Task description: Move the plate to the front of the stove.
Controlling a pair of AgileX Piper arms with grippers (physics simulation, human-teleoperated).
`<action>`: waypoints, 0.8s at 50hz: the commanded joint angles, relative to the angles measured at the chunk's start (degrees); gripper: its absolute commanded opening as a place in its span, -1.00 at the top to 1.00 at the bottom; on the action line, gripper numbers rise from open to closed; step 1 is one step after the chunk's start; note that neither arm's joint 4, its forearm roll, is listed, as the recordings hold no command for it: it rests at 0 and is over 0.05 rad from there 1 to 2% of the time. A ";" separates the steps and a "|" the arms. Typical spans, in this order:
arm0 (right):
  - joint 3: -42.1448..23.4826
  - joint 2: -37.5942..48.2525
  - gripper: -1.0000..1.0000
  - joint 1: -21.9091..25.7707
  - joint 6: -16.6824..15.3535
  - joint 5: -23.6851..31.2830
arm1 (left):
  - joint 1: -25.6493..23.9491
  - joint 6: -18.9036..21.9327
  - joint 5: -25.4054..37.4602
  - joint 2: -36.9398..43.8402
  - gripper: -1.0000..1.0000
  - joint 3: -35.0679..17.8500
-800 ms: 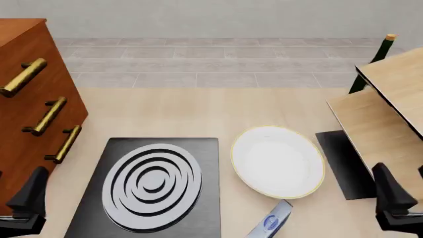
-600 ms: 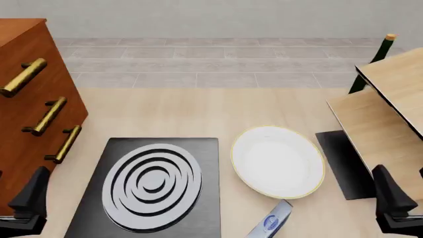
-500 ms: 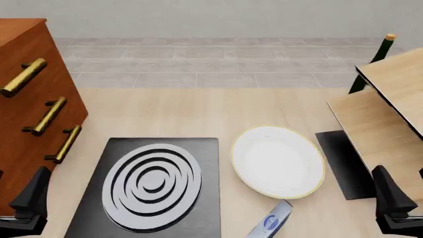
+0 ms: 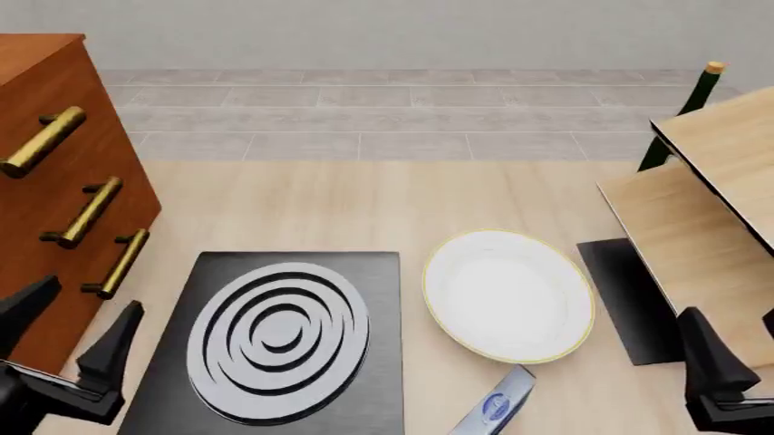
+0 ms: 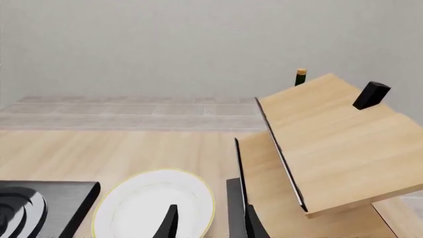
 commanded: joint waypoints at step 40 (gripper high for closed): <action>0.04 -0.12 -1.00 1.38 1.82 3.77 | -28.89 33.17 12.63 38.36 -1.00 -32.89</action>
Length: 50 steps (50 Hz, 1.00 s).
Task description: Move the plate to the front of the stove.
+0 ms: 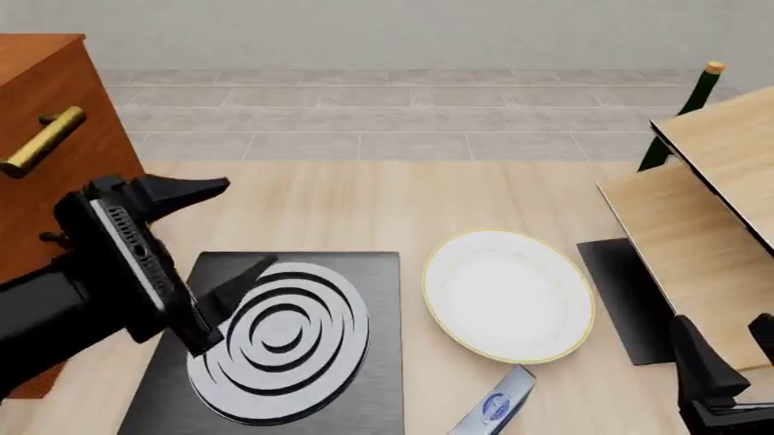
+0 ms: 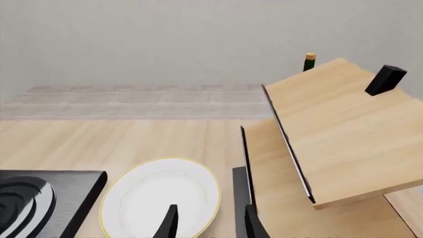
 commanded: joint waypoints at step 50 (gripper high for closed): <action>0.00 -0.01 -1.00 -0.05 2.33 1.68 | -13.80 26.91 14.37 24.81 -1.00 -16.60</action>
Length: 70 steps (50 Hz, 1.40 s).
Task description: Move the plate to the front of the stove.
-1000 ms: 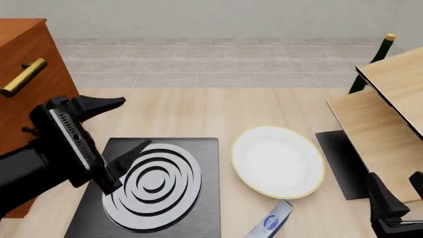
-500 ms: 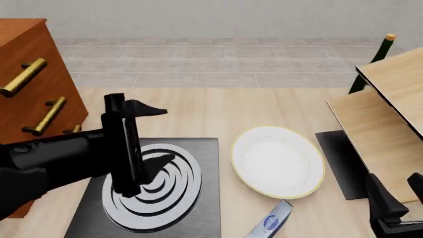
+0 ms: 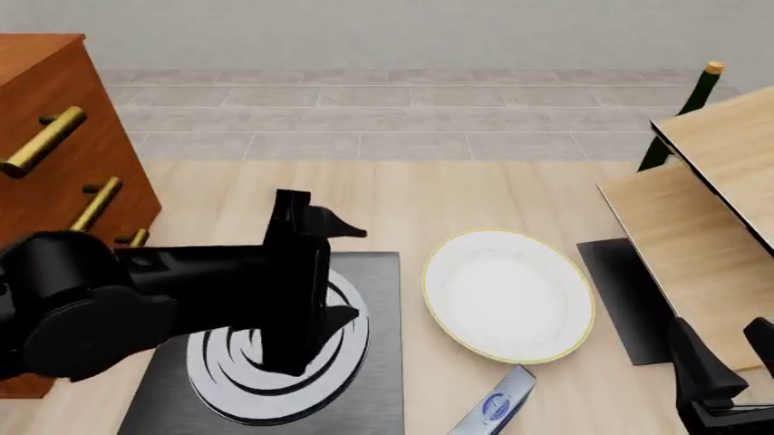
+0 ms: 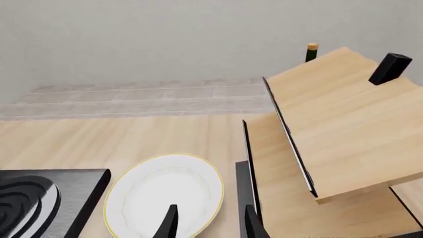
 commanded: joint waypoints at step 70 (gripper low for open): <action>0.00 0.00 -1.00 -1.39 1.42 1.44 | -13.38 3.14 0.92 21.71 -1.00 -10.73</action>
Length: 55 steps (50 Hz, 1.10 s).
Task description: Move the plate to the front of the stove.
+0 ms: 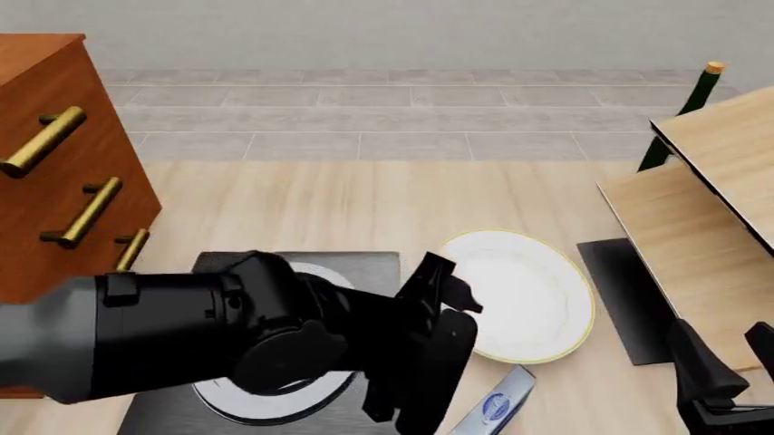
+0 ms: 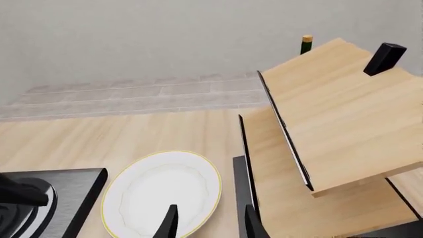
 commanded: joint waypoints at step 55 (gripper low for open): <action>0.00 0.01 -1.00 -0.45 0.88 0.28 | 3.35 2.62 -6.27 12.37 -1.00 -4.39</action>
